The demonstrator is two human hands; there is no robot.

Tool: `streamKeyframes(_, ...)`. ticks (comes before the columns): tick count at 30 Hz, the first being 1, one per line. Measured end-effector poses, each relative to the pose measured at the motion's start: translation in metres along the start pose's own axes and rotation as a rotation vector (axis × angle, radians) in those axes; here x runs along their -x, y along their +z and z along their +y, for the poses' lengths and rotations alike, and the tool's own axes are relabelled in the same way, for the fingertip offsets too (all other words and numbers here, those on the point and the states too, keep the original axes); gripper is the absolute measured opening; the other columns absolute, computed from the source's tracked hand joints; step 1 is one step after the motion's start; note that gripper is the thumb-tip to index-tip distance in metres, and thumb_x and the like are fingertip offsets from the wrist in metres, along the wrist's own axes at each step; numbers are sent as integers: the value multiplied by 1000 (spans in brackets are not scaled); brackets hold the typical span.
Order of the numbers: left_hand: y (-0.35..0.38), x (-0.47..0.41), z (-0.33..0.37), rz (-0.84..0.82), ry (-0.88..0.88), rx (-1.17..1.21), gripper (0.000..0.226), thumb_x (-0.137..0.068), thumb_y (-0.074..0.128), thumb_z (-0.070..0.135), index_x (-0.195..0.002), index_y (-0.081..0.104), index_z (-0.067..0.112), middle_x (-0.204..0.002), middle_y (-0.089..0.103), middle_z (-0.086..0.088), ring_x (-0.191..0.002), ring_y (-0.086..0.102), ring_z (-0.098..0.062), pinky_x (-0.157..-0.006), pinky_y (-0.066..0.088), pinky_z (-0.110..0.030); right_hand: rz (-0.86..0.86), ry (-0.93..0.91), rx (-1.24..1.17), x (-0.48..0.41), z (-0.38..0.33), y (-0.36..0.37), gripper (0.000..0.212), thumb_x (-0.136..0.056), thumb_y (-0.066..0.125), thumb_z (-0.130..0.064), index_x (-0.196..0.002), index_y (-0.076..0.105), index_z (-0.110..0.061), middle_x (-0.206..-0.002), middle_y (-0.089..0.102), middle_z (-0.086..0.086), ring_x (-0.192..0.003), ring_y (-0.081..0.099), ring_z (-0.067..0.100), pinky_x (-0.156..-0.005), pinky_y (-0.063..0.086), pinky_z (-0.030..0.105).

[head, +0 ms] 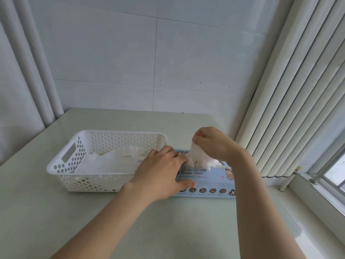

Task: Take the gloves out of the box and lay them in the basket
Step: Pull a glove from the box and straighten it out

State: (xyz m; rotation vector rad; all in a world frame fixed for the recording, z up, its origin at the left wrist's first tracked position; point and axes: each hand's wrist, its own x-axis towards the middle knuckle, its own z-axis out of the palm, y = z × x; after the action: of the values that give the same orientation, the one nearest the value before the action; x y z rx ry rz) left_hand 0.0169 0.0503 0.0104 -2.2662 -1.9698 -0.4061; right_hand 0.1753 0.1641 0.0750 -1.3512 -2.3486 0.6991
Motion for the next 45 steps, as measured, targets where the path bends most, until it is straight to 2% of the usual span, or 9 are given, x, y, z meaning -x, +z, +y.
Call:
streamKeyframes(4,-2,0,1,-18,-2,-20,65,-87,49,83,-130,57,35,-130,59,14,-134,38,-11,-103,38,-36,87,-30,-191,-3,-2,2,24,-110,48,-26,-112,65,-9,-92,62,-4,-77,53,13,-68,43,29)
streamKeyframes(12,-5,0,2,-48,-5,43,60,-90,50,80,-126,60,33,-123,61,16,-134,39,-8,-103,41,-35,353,-257,-612,0,-22,-1,17,-109,56,-26,-102,66,-14,-74,59,4,-63,47,19,-54,37,28)
streamKeyframes(18,-26,0,-2,86,-125,462,13,-99,58,30,-102,70,28,-90,59,17,-92,60,-6,-76,39,-16,363,-327,-678,2,-30,5,19,-111,52,-27,-103,66,-16,-85,68,24,-71,51,25,-63,40,38)
streamKeyframes(21,-40,-1,-5,191,-262,843,29,-102,49,11,-94,69,30,-66,67,17,-59,54,0,-63,43,-20,334,-318,-755,3,-35,7,23,-114,45,-21,-106,64,-10,-86,68,15,-74,56,24,-64,44,35)
streamKeyframes(25,-48,-6,-10,299,-391,1215,33,-105,44,17,-113,75,23,-104,79,10,-100,74,-9,-100,57,-42,282,-279,-857,1,-39,14,27,-114,40,-17,-102,64,-14,-83,65,7,-74,58,21,-65,46,34)
streamKeyframes(34,-43,-11,-27,262,-521,1468,32,-106,60,31,-136,62,20,-118,77,-3,-102,77,-19,-86,56,-35,223,31,-1328,-5,-42,26,24,-103,40,-4,-92,60,-10,-76,59,5,-68,56,19,-67,46,31)
streamKeyframes(37,-46,-8,-30,274,-439,1353,23,-106,61,35,-123,72,24,-105,80,6,-100,75,-12,-93,56,-34,252,122,-1243,-7,-41,29,20,-100,48,-13,-99,68,-13,-91,58,14,-83,53,28,-79,44,41)
streamKeyframes(42,-51,-7,-35,349,-411,1342,19,-103,66,32,-108,76,16,-95,79,1,-92,74,-16,-95,59,-40,196,164,-1101,-2,-42,26,28,-98,45,-8,-92,70,-17,-75,63,6,-67,55,24,-59,48,27)
streamKeyframes(45,-53,-5,-37,356,-427,1353,21,-102,67,33,-110,74,14,-99,78,-7,-90,75,-23,-93,61,-48,62,197,-1093,-5,-40,31,28,-98,49,-25,-102,75,-15,-89,75,11,-83,69,31,-83,58,46)
